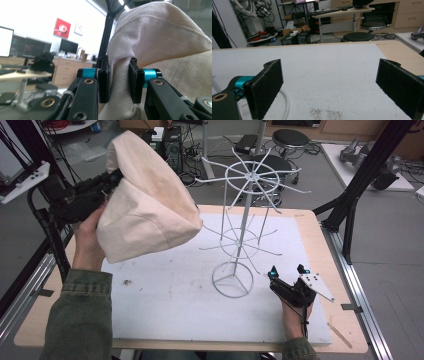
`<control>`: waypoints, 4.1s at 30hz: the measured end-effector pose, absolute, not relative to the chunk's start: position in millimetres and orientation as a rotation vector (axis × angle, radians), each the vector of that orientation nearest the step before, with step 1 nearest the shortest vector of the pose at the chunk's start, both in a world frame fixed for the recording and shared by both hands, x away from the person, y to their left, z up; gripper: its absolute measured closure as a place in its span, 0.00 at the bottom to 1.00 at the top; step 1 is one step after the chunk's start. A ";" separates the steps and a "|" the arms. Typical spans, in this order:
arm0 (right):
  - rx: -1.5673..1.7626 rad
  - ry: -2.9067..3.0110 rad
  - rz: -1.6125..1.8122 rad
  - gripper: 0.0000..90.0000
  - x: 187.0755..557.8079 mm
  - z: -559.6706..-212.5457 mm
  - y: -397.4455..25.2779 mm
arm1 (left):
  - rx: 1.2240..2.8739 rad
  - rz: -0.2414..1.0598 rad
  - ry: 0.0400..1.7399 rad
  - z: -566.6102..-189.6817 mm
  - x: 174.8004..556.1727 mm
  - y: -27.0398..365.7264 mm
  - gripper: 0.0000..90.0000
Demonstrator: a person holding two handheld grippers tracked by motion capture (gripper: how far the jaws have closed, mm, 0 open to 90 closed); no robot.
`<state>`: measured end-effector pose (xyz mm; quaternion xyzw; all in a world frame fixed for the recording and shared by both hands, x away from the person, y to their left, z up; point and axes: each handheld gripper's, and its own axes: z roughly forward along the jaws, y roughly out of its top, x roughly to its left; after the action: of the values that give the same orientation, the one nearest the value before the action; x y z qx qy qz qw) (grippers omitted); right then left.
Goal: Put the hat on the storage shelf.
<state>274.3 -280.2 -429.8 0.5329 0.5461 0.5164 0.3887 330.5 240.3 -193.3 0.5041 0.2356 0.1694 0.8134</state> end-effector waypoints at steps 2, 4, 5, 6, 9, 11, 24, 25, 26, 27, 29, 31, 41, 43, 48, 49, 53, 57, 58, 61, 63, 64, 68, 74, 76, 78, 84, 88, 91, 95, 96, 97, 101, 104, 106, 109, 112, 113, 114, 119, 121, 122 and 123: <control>1.347 1.387 1.316 0.07 274.7 -429.8 -280.8 | 1.049 0.355 0.507 -188.0 331.0 243.3 0.83; 1.352 1.394 1.317 0.07 274.9 -429.8 -281.1 | 1.023 0.335 0.509 -183.7 332.0 245.0 0.83; 1.353 1.394 1.317 0.07 274.9 -429.9 -281.1 | 1.015 0.330 0.507 -182.4 332.3 245.8 0.83; 1.356 1.395 1.319 0.07 274.8 -429.9 -280.8 | 1.004 0.323 0.506 -180.8 332.5 246.3 0.83; 1.352 1.399 1.318 0.07 274.9 -430.0 -280.9 | 0.975 0.308 0.511 -175.9 334.3 246.8 0.83; 1.353 1.393 1.322 0.07 275.0 -429.9 -281.2 | 0.962 0.302 0.510 -172.1 336.8 246.1 0.83; 1.360 1.392 1.327 0.07 274.2 -429.6 -281.3 | 0.915 0.317 0.517 -153.1 355.8 224.7 0.83; 1.360 1.390 1.329 0.07 274.3 -429.7 -281.2 | 0.915 0.320 0.524 -153.3 357.8 222.5 0.82; 1.362 1.392 1.328 0.07 274.2 -429.6 -281.2 | 0.916 0.318 0.528 -153.8 360.4 220.4 0.82; 1.362 1.393 1.328 0.07 274.3 -429.7 -281.2 | 0.916 0.314 0.537 -154.7 363.5 218.7 0.82; 1.368 1.393 1.332 0.07 273.8 -429.6 -281.0 | 0.906 0.297 0.544 -156.8 368.1 215.3 0.82; 1.369 1.390 1.333 0.07 273.3 -429.4 -280.8 | 0.893 0.291 0.548 -158.7 370.0 210.6 0.82; 1.368 1.393 1.333 0.07 273.6 -429.5 -281.2 | 0.917 0.328 0.571 -164.9 375.1 177.1 0.82; 1.367 1.395 1.333 0.07 273.4 -429.5 -280.9 | 0.926 0.321 0.563 -167.7 376.0 171.5 0.82; 1.367 1.392 1.336 0.07 273.3 -429.5 -281.3 | 0.940 0.318 0.563 -181.0 377.3 166.3 0.82; 1.367 1.395 1.334 0.07 273.3 -429.5 -281.4 | 0.937 0.314 0.567 -183.8 378.1 167.2 0.82; 1.363 1.395 1.332 0.07 273.2 -429.5 -281.0 | 0.931 0.309 0.572 -190.8 379.3 171.1 0.82; 1.367 1.397 1.331 0.07 273.7 -429.8 -281.1 | 0.940 0.314 0.568 -194.8 378.9 174.1 0.82; 1.367 1.397 1.330 0.07 273.7 -429.8 -281.2 | 0.943 0.315 0.571 -196.0 378.8 174.9 0.82; 1.362 1.396 1.329 0.07 273.6 -429.7 -281.2 | 0.940 0.315 0.579 -199.2 379.8 176.5 0.82; 1.363 1.396 1.330 0.07 273.7 -429.8 -280.9 | 0.957 0.327 0.580 -201.2 380.9 177.6 0.82; 1.364 1.397 1.330 0.07 273.5 -429.7 -280.9 | 0.967 0.330 0.580 -202.4 381.6 177.9 0.82; 1.360 1.396 1.330 0.07 274.1 -429.8 -281.4 | 0.998 0.338 0.592 -209.9 383.8 180.3 0.82; 1.365 1.386 1.332 0.07 273.3 -429.3 -282.2 | 1.027 0.341 0.606 -225.7 386.4 183.4 0.81; 1.365 1.392 1.331 0.07 273.6 -429.5 -281.8 | 1.043 0.342 0.606 -232.4 386.9 183.4 0.81; 1.364 1.398 1.329 0.07 274.0 -429.8 -281.7 | 1.051 0.338 0.608 -238.5 387.5 183.4 0.81; 1.368 1.389 1.331 0.07 273.4 -429.4 -281.8 | 1.089 0.361 0.599 -246.3 383.7 179.4 0.81; 1.367 1.390 1.331 0.07 273.3 -429.3 -281.5 | 1.151 0.414 0.593 -258.3 375.9 174.8 0.81; 1.364 1.393 1.328 0.07 273.4 -429.5 -281.6 | 1.170 0.436 0.593 -269.4 371.1 170.2 0.80; 1.365 1.388 1.330 0.07 273.5 -429.3 -281.4 | 1.215 0.479 0.593 -279.6 368.5 162.8 0.80; 1.364 1.388 1.327 0.07 273.5 -429.4 -281.6 | 1.219 0.479 0.593 -282.1 367.8 161.1 0.80; 1.364 1.387 1.327 0.07 273.5 -429.3 -281.6 | 1.218 0.468 0.589 -284.7 367.4 159.5 0.80; 1.365 1.389 1.326 0.07 274.2 -429.6 -282.3 | 1.257 0.463 0.579 -290.1 364.5 152.1 0.79; 1.363 1.385 1.328 0.07 273.5 -429.2 -282.2 | 1.288 0.476 0.580 -295.0 362.1 148.0 0.78; 1.364 1.384 1.329 0.07 273.6 -429.2 -282.3 | 1.303 0.479 0.584 -299.3 360.8 146.4 0.77; 1.366 1.382 1.335 0.07 273.4 -429.0 -282.2 | 1.330 0.480 0.592 -303.5 359.8 145.6 0.76; 1.359 1.381 1.336 0.07 273.4 -428.9 -282.6 | 1.335 0.474 0.595 -303.1 358.5 146.7 0.76; 1.360 1.382 1.338 0.07 273.4 -428.8 -282.8 | 1.333 0.471 0.594 -302.6 358.1 147.4 0.76; 1.361 1.382 1.339 0.07 273.4 -428.8 -282.8 | 1.326 0.461 0.599 -302.2 357.8 148.3 0.74; 1.362 1.380 1.338 0.07 273.2 -428.6 -283.1 | 1.318 0.441 0.614 -302.6 357.5 153.0 0.66; 1.363 1.380 1.337 0.07 273.3 -428.7 -283.1 | 1.302 0.432 0.615 -302.6 357.1 154.7 0.60; 1.363 1.380 1.337 0.07 273.3 -428.7 -283.1 | 1.290 0.434 0.617 -302.1 356.7 155.5 0.56; 1.364 1.380 1.337 0.07 273.3 -428.7 -283.1 | 1.279 0.442 0.625 -301.3 356.2 155.9 0.49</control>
<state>273.3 -283.1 -428.7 0.5348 0.5410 0.5242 0.3828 356.2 155.9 -301.3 0.5819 0.2842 0.2012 0.7350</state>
